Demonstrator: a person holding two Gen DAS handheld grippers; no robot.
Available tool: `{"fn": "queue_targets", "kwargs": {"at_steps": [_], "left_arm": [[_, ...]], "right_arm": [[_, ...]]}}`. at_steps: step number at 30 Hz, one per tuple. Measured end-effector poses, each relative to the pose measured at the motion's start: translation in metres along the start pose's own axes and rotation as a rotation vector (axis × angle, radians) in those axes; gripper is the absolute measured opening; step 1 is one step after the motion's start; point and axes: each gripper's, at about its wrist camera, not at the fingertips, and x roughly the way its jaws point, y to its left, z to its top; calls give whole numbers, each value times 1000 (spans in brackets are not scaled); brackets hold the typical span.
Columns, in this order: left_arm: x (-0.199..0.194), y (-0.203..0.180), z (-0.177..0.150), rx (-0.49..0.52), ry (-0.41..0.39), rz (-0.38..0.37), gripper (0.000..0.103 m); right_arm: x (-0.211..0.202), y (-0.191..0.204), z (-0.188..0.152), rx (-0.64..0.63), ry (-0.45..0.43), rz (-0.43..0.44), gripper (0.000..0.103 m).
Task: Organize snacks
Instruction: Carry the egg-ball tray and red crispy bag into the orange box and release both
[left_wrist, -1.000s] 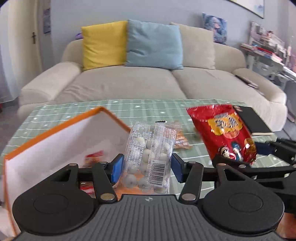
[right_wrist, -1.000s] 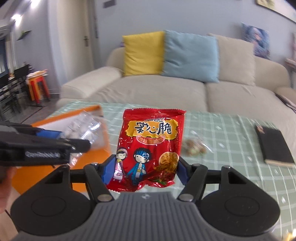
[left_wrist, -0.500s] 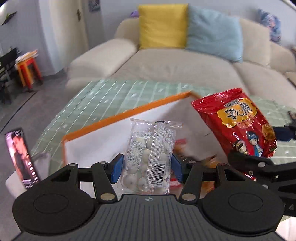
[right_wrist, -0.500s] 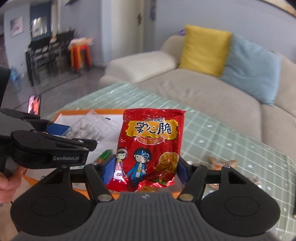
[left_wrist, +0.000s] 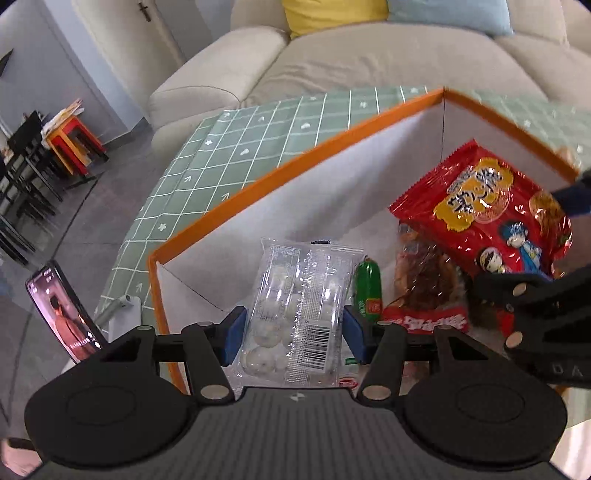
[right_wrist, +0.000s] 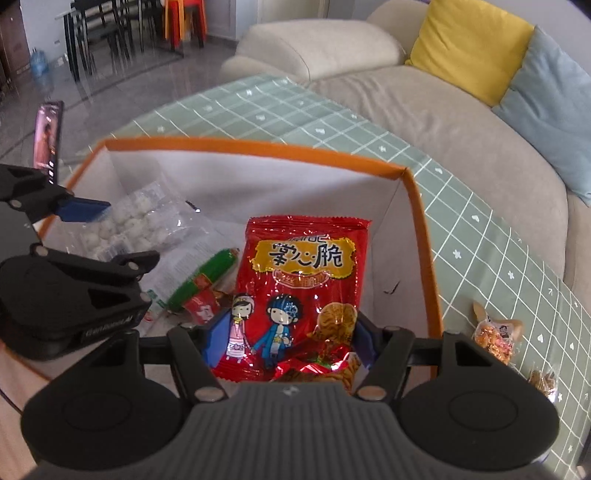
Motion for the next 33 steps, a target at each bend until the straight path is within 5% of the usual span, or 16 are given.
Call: {"fn": "queue_targets", "kwargs": {"at_steps": [19, 25, 33], "left_arm": [[30, -7, 2, 62, 98, 37, 75], [21, -10, 2, 71, 63, 52, 89], [-1, -14, 4, 60, 14, 57, 89]], "right_arm": [[33, -2, 3, -4, 78, -31, 66], [25, -4, 0, -6, 68, -45, 77], [-2, -13, -5, 15, 13, -61, 78]]}}
